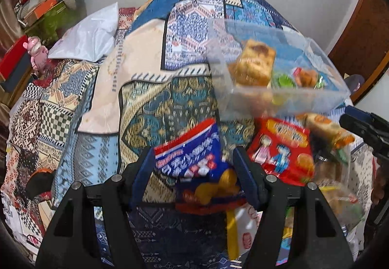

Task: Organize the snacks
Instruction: 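Grasp the blue biscuit bag with the left tool while the right tool grasps the rice cracker pack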

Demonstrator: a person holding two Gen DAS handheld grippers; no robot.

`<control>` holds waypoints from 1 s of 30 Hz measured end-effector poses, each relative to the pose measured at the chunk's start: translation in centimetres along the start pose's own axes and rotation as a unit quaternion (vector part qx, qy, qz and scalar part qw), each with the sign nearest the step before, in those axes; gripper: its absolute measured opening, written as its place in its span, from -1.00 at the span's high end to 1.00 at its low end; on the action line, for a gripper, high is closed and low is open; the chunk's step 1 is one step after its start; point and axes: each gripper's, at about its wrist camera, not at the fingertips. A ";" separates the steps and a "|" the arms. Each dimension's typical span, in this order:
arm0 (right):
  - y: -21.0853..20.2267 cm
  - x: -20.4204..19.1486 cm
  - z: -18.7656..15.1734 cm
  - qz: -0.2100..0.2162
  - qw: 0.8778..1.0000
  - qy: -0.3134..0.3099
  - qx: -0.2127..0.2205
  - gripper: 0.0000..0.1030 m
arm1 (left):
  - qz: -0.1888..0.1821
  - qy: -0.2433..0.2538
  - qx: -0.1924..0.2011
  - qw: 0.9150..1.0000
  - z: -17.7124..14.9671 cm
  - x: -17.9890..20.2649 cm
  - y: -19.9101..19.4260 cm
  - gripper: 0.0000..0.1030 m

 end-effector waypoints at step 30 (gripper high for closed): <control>2.8 0.5 -2.5 0.005 0.999 0.008 -0.037 0.27 | -0.010 -0.027 0.005 1.000 -2.2 0.0 3.4 -0.14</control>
Point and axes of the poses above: each gripper's, at about its wrist camera, not at the fingertips, and y roughly the way its jaws point, x to its right, z to its top, and after that the axes turned 8 degrees about -z, right-handed
